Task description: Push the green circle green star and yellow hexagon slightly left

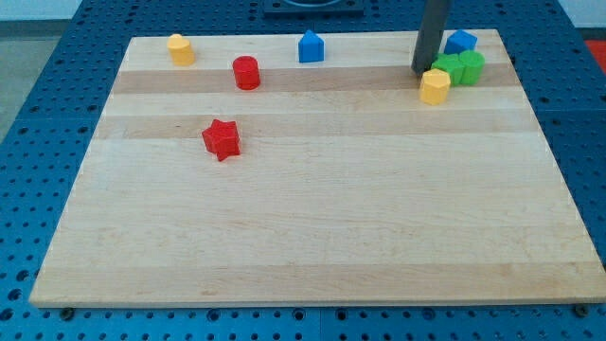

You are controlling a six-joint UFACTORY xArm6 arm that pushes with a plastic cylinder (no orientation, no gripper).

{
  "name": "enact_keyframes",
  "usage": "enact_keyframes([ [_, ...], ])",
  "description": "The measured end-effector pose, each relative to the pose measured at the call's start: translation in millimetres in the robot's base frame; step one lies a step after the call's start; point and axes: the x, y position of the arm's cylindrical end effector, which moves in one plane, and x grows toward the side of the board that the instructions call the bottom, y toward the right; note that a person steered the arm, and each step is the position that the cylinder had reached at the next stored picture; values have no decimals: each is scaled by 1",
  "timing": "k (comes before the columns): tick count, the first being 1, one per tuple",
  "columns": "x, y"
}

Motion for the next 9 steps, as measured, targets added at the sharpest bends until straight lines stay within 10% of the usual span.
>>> enact_keyframes([
  [4, 110, -13],
  [9, -8, 116],
])
